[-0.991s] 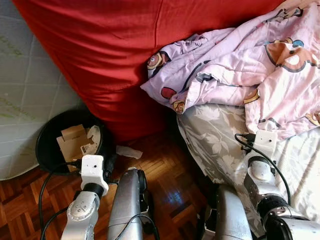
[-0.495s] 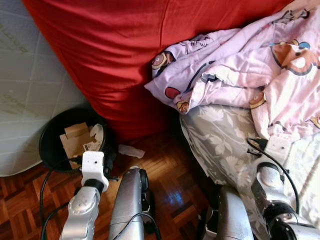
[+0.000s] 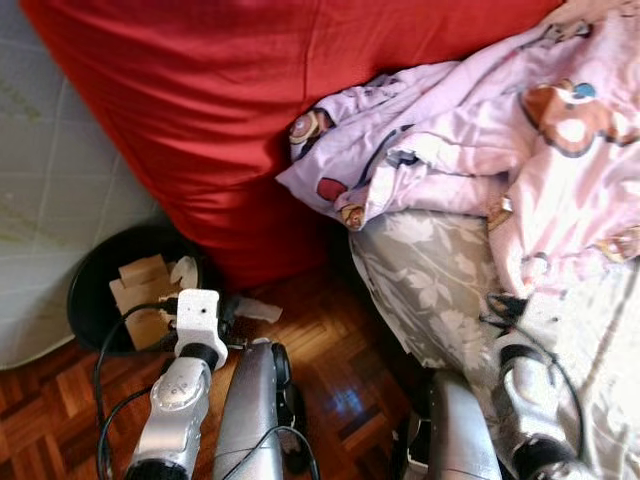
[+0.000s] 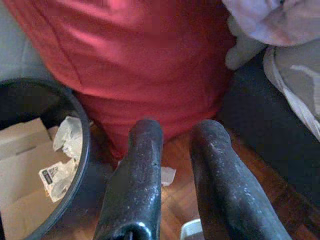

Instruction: Clean up the room

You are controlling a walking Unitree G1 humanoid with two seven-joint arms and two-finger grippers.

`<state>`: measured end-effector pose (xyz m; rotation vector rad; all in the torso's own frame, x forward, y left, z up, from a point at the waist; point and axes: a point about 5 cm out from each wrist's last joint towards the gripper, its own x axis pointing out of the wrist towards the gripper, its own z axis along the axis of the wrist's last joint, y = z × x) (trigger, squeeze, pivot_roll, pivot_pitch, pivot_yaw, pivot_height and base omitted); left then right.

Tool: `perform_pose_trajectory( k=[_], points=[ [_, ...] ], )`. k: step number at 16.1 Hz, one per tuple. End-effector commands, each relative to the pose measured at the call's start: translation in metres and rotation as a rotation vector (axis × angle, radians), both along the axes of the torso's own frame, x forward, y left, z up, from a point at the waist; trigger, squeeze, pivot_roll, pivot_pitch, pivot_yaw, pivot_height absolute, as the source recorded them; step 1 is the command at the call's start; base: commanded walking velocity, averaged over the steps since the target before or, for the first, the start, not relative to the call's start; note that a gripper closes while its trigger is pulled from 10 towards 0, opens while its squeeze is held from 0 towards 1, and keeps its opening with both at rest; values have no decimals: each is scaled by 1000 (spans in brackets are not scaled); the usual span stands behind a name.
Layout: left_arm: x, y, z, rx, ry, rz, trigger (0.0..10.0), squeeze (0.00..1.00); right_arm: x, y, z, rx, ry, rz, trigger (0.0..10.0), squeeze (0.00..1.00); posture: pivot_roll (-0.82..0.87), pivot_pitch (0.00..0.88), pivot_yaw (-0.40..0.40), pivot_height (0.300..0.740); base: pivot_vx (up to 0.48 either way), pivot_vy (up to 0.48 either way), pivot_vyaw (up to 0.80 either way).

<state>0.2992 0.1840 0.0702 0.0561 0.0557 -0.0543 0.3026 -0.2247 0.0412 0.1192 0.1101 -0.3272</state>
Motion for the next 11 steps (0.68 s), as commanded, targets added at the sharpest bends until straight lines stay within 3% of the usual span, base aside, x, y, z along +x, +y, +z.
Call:
perform_pose_trajectory(
  k=[1,3,4,6,9,11],
  points=[
    [-10,6,-20,13,75,24,10000,0,-8,9,-8,36,-9,30,10000,0,24,222,65,582,0,0,0],
    [-10,9,-26,21,95,30,10000,0,-9,14,-8,56,-25,49,10000,0,20,209,69,582,0,0,0],
    [-9,12,-28,24,102,35,10000,0,-8,25,-6,96,-56,106,10000,0,7,186,71,597,0,0,0],
    [-9,14,-30,23,106,44,10000,0,-8,29,-5,65,-67,134,10000,0,7,175,69,617,0,0,0],
    [-12,13,-39,24,127,48,10000,0,-10,21,-3,38,-73,110,10000,0,7,160,70,657,0,0,0],
    [-24,17,-55,38,190,55,10000,0,-13,7,0,13,-82,78,10000,0,1,155,70,682,0,0,0]
  ],
)
